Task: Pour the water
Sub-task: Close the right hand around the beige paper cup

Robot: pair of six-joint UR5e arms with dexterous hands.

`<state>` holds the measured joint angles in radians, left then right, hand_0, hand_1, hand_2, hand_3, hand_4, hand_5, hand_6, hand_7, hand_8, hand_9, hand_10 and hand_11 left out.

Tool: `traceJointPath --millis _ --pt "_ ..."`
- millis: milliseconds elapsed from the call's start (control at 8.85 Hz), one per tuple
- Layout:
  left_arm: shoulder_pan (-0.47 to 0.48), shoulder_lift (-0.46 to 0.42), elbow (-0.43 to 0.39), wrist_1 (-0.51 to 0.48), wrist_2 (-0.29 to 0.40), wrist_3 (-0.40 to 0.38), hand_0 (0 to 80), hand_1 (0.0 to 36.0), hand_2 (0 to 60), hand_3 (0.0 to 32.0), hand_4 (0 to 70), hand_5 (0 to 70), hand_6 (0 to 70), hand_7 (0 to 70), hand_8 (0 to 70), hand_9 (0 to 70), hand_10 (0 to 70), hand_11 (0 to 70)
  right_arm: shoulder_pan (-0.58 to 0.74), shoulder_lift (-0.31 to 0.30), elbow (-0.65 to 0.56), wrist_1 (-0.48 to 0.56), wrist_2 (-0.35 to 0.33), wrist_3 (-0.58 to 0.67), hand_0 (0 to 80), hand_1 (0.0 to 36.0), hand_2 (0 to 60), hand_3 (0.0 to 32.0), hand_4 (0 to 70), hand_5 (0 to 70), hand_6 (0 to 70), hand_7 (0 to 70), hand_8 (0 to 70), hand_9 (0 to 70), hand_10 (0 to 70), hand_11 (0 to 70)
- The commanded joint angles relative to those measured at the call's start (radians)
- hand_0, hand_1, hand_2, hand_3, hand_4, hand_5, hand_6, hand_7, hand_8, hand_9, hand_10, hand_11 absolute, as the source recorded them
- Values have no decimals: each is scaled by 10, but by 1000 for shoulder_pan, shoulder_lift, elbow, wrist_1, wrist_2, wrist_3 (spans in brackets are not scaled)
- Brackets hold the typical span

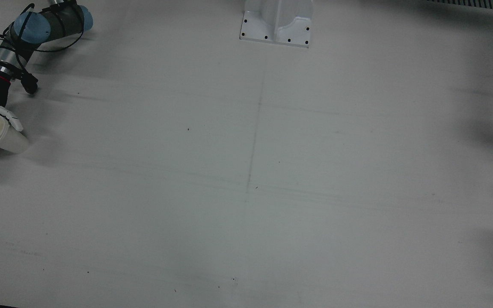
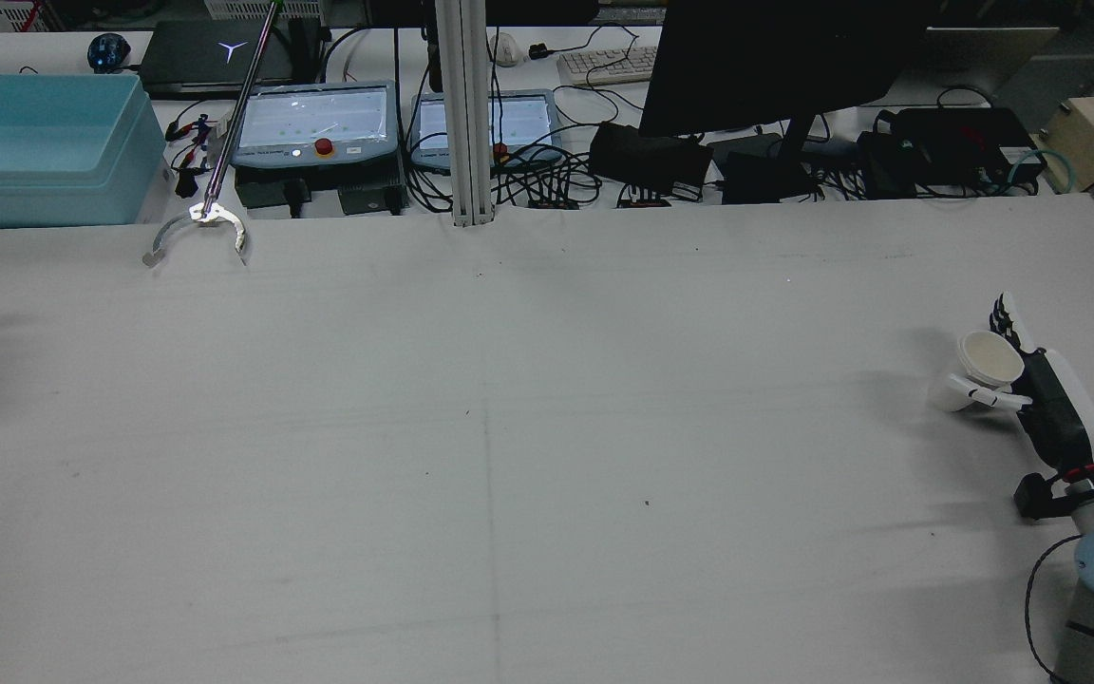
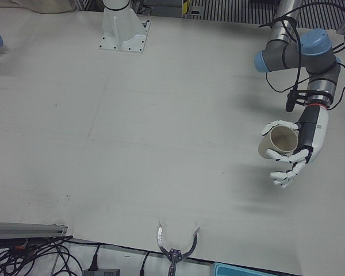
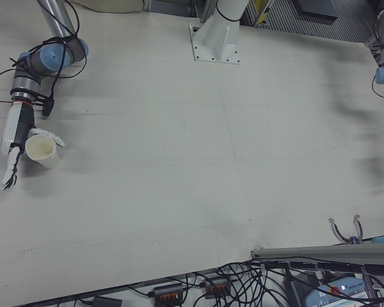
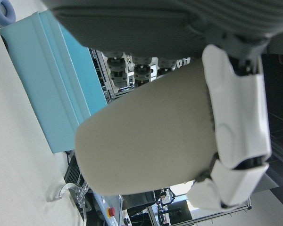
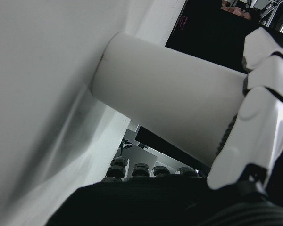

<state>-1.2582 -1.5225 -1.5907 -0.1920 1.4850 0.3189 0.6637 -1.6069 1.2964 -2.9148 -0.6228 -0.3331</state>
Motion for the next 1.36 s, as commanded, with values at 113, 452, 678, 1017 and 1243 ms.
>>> traceJointPath --millis 113,452,678,1017,1243 --pt "-4 1 20 -18 0 -1 564 360 600 0 592 700 172 331 153 230 86 150 1 16 0 -1 0 -1 471 158 173 0 93 43 0 0 28 60 54 93" --pt "-3 -1 21 -20 0 0 563 360 600 0 597 700 172 331 153 230 86 148 -4 16 0 -1 1 -1 467 149 206 0 206 269 11 17 42 82 74 118" --pt "-3 1 23 -20 0 0 566 360 600 0 595 700 172 330 153 230 86 149 -18 16 -2 -1 6 -1 466 146 216 0 235 339 19 32 48 90 80 126" --pt "-6 4 21 -21 0 -1 566 360 600 0 592 700 170 328 152 229 85 148 -24 16 3 -3 8 2 466 146 216 0 235 339 19 32 48 90 80 126" --pt "-7 12 18 -26 0 -4 564 360 600 0 592 700 169 327 151 227 84 146 -26 18 4 -1 8 5 466 146 216 0 235 339 19 32 48 90 80 126"
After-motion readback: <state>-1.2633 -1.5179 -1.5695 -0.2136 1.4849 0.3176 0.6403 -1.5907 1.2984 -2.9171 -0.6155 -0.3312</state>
